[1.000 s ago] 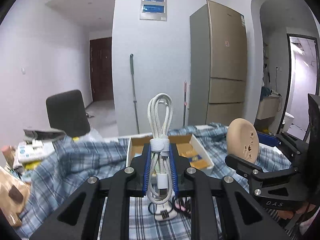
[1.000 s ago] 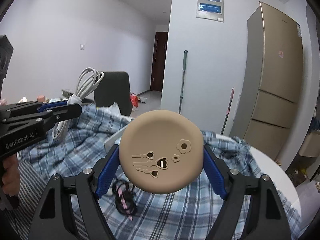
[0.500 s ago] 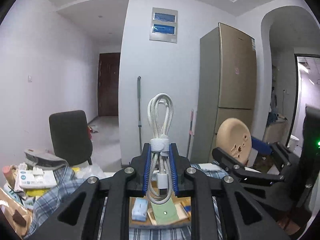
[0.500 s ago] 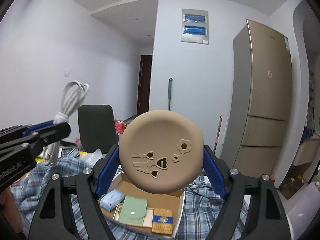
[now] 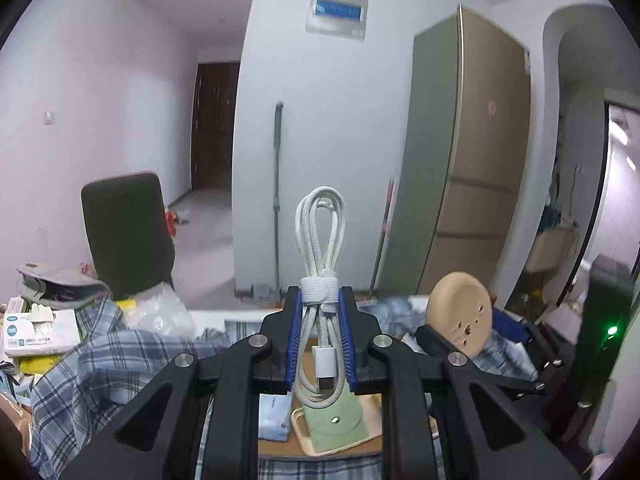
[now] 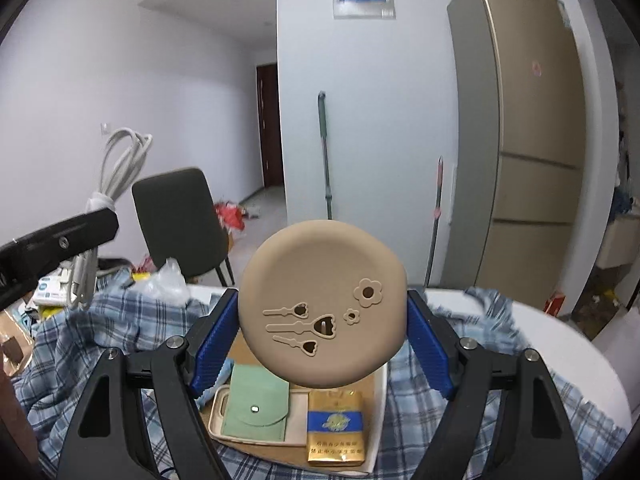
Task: Organize soft objects
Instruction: 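Lower the white cable into the box and open the left tool while the right tool releases the disc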
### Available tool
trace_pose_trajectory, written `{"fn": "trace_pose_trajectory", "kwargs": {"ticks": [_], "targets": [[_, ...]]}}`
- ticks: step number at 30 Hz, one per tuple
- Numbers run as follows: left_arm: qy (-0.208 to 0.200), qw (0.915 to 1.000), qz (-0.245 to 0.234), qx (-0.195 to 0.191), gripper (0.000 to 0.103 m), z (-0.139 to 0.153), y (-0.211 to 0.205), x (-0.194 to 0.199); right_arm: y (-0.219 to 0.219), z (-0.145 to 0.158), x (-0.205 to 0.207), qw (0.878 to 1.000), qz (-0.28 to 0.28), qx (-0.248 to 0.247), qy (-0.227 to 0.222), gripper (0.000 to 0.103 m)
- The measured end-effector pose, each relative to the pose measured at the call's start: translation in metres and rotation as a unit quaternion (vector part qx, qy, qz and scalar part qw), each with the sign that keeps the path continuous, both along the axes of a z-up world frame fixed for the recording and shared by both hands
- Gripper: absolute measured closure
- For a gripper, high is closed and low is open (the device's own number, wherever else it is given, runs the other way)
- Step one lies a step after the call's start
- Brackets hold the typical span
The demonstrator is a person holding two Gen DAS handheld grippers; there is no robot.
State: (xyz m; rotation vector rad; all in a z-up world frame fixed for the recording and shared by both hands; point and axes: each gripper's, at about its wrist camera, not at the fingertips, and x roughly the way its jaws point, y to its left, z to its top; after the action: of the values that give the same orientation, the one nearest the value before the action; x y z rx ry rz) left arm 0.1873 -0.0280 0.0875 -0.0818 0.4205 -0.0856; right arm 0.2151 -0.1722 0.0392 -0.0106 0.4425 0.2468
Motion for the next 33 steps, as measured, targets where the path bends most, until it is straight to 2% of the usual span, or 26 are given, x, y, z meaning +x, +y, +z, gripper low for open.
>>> {"fn": "trace_pose_trajectory", "kwargs": {"ticks": [2,6,9,14,23,31,32,33], "targets": [[0.028,0.9995,0.000,0.015,0.084,-0.012,-0.002,0.013,0.004,-0.009,0.002,1.000,0.007,-0.005,0.016,0.024],[0.089,0.9959,-0.005,0.019,0.084,-0.045,0.001,0.039,0.010,-0.031,0.011,0.999,0.014,-0.015,0.047,0.024],[0.118,0.9925,-0.012,0.029,0.084,-0.068,-0.003,0.051,0.021,-0.049,0.016,0.997,0.010,-0.046,0.062,0.024],[0.161,0.9859,-0.015,0.044,0.084,-0.103,-0.005,0.069,0.022,-0.074,0.028,0.992,0.019,-0.051,0.113,0.024],[0.185,0.9806,-0.022,0.061,0.084,-0.120,-0.011,0.075,0.023,-0.100,0.037,0.985,0.030,-0.066,0.156,0.024],[0.192,0.9800,-0.011,0.051,0.082,-0.120,-0.005,0.078,0.023,-0.108,0.042,0.982,0.035,-0.071,0.173,0.022],[0.193,0.9799,-0.009,0.049,0.076,-0.120,-0.004,0.078,0.023,-0.109,0.043,0.982,0.034,-0.072,0.173,0.021],[0.193,0.9800,-0.008,0.047,0.062,-0.120,-0.002,0.078,0.023,-0.110,0.043,0.982,0.033,-0.074,0.173,0.020]]}}
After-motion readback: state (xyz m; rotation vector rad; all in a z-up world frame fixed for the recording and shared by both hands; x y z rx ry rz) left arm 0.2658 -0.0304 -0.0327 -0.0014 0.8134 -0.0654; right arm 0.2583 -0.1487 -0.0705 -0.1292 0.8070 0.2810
